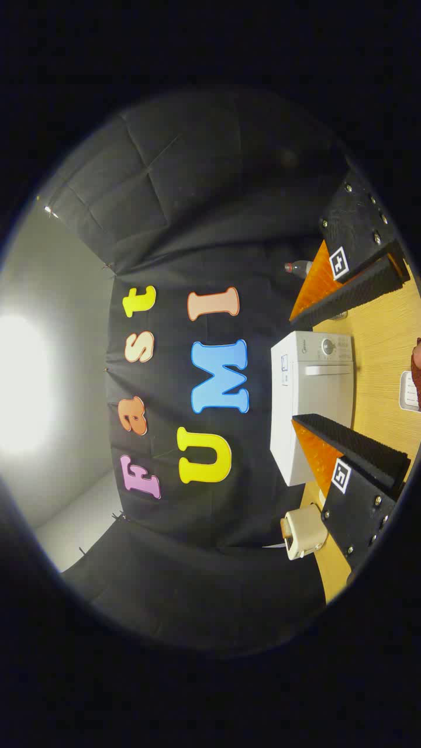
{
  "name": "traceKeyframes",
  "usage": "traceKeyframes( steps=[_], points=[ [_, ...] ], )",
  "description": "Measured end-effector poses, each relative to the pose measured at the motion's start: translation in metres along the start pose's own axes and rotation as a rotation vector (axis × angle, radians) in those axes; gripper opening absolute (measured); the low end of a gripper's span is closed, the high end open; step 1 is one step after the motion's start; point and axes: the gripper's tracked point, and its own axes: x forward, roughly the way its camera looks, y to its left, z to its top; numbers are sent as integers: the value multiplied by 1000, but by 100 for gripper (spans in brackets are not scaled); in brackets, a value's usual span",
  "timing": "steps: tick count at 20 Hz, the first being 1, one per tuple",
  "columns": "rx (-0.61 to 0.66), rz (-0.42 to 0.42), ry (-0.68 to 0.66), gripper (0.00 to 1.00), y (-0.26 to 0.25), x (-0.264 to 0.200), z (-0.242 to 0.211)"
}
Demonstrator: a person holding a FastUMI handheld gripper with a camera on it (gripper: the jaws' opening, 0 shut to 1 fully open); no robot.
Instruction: Open the microwave, put the food inside, and close the microwave door.
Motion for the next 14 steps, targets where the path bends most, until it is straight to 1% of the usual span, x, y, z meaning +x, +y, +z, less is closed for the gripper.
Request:
traceKeyframes(
  steps=[5,14],
  points=[
    [-27,4,4,95,-5,-4,-1],
    [-15,-1,14,95,-14,-19,-2]
  ],
)
